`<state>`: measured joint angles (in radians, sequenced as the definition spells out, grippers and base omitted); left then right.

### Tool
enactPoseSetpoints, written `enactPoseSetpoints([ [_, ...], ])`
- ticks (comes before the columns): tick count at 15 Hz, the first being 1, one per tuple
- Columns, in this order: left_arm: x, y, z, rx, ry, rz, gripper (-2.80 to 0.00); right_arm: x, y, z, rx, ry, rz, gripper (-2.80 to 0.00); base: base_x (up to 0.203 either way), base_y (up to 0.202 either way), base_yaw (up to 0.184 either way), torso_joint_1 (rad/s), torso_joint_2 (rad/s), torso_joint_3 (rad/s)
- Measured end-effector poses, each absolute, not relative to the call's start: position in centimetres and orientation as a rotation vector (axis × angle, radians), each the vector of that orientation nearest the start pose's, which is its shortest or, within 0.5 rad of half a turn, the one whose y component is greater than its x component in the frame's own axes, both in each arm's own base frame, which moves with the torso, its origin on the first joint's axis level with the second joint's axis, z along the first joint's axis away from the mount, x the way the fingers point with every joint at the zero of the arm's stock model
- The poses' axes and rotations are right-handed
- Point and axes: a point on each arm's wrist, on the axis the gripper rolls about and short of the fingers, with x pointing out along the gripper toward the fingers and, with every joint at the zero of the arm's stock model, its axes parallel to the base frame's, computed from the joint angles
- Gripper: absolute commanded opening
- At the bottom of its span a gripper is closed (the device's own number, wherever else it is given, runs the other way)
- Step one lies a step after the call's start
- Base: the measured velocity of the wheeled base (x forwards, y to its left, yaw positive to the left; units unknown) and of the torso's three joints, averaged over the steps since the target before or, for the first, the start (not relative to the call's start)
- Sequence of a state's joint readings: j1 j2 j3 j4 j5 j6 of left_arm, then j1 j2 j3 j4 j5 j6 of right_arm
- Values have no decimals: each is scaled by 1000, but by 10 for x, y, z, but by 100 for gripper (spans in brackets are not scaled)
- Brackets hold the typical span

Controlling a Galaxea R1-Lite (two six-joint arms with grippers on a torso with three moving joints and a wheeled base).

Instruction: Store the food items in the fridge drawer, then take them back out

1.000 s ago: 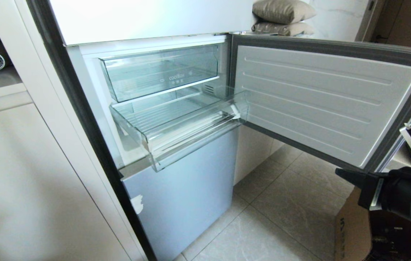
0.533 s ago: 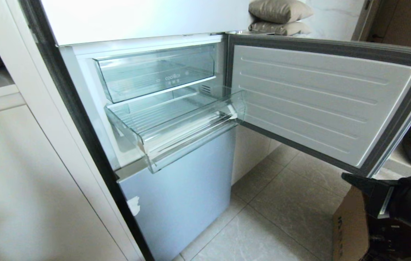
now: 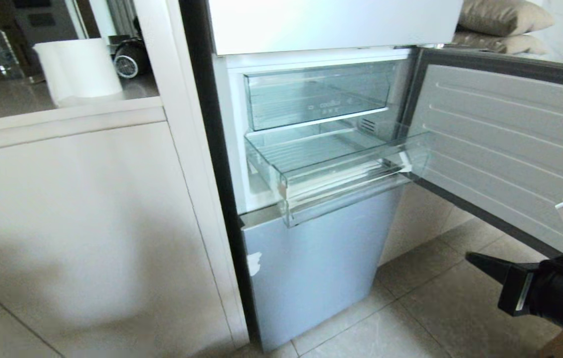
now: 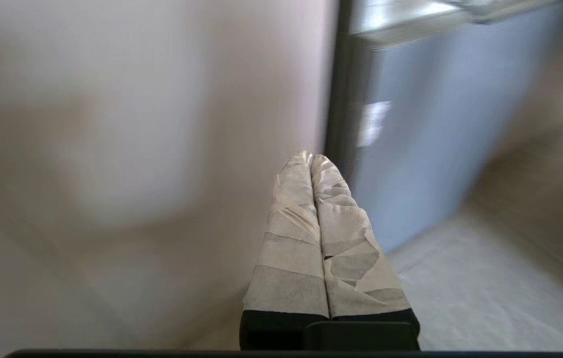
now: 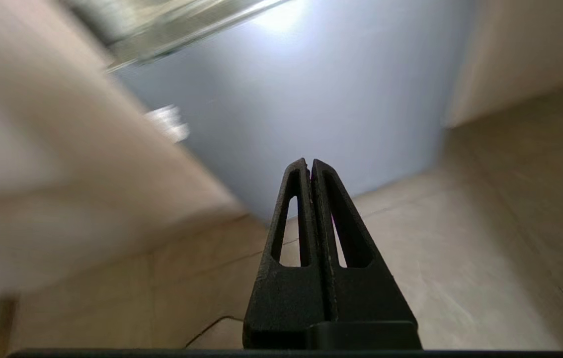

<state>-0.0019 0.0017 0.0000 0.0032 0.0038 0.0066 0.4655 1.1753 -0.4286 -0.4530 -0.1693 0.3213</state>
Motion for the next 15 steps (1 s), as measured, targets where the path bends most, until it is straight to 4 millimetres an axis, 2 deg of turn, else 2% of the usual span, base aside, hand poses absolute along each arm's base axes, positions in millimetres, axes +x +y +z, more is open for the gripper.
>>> enactPoseSetpoints([
  [4,-23,0,75,7,5,2,-280,154,70,179,226,347,227,-280,1,-9,177,0,6,0],
  [8,-23,0,75,7,5,2,-280,183,81,167,214,356,214,-280,3,-5,140,2,2,2],
  [11,-23,0,75,7,5,2,-280,223,91,148,206,360,179,-280,0,0,0,0,0,0],
  [15,-23,0,75,6,5,2,-280,298,97,131,189,293,118,-280,0,0,0,0,0,0],
])
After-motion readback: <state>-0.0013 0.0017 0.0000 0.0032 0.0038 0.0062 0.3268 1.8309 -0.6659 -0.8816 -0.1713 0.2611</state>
